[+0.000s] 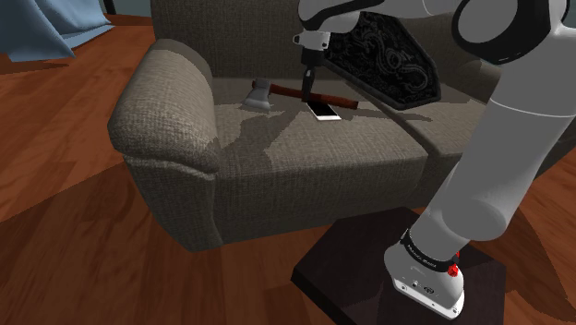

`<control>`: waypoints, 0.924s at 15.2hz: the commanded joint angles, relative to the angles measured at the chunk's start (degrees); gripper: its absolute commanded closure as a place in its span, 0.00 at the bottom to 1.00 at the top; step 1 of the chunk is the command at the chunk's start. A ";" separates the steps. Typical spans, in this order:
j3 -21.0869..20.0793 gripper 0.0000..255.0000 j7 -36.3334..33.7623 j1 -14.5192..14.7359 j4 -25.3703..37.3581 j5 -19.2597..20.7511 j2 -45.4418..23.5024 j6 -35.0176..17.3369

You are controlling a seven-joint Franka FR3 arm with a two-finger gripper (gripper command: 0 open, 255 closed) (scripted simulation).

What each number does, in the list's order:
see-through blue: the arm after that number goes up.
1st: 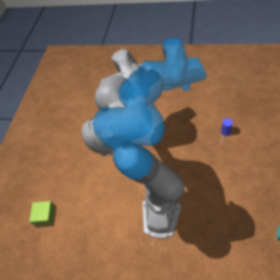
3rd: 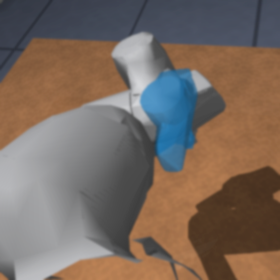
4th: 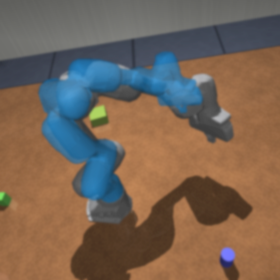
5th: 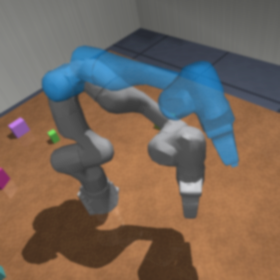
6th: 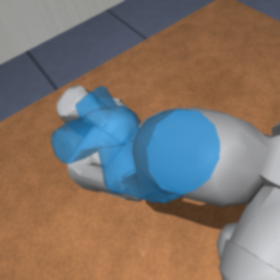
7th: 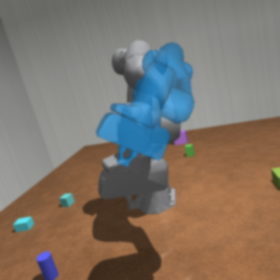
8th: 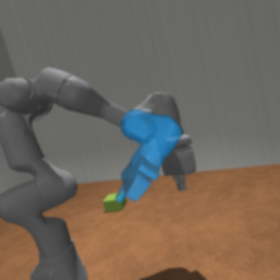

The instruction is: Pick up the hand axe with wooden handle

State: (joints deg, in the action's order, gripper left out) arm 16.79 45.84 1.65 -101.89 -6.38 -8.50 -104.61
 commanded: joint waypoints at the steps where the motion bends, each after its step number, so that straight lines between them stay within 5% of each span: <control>1: -0.03 1.00 -0.04 0.05 -0.18 0.01 0.06 -0.10; 14: 0.09 1.00 -0.32 -0.08 3.92 0.24 0.48 4.39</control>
State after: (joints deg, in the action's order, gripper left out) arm 16.85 45.52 1.62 -98.73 -6.15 -8.03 -100.96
